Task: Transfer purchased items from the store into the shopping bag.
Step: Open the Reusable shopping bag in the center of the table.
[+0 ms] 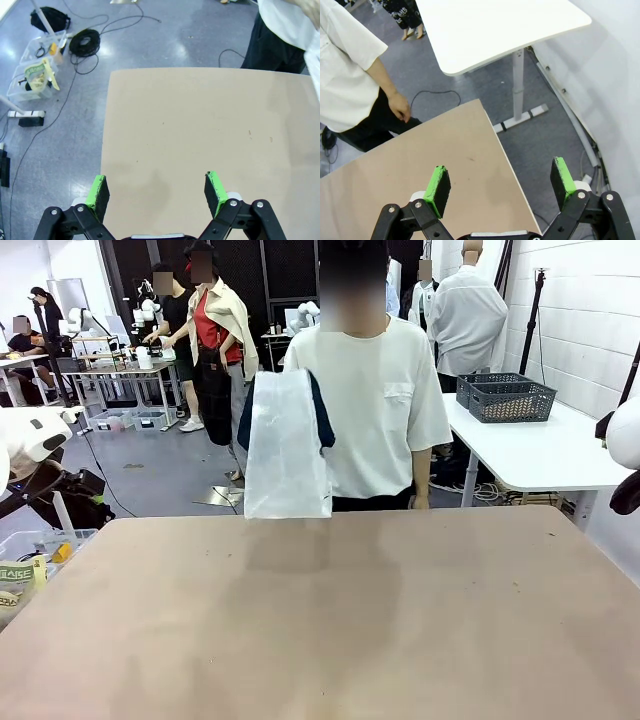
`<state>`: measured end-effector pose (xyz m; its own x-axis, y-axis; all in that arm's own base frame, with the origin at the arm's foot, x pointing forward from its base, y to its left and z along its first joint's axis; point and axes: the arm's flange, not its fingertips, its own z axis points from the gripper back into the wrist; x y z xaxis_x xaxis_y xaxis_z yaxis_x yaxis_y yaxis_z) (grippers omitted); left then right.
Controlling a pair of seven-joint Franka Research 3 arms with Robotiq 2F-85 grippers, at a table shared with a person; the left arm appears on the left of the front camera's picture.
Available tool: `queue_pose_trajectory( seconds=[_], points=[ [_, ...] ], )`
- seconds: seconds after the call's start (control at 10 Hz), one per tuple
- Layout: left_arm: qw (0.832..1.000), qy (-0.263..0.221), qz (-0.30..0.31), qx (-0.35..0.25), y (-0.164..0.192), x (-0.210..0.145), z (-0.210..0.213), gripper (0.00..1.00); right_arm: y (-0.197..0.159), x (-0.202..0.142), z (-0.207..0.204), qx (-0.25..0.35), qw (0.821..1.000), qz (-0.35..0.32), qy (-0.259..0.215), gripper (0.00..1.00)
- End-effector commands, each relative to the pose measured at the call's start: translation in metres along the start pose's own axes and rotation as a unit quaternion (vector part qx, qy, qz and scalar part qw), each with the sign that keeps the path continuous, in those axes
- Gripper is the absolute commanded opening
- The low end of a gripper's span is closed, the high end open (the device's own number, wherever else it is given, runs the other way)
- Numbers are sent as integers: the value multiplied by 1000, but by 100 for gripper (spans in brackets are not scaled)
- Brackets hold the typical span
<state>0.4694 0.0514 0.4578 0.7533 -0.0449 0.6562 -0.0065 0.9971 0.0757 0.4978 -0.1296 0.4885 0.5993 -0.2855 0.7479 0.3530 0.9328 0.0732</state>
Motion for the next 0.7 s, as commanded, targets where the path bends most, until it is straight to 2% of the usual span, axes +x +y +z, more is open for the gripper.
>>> queue_pose_trajectory(
  seconds=[0.0,0.6],
  points=[
    [1000,-4,-3,-2,4,-2,1,100,-4,-1,2,4,1000,5,-4,100],
    [1000,-4,-3,-2,4,-2,1,100,-4,-1,2,4,1000,5,-4,100]
  ],
)
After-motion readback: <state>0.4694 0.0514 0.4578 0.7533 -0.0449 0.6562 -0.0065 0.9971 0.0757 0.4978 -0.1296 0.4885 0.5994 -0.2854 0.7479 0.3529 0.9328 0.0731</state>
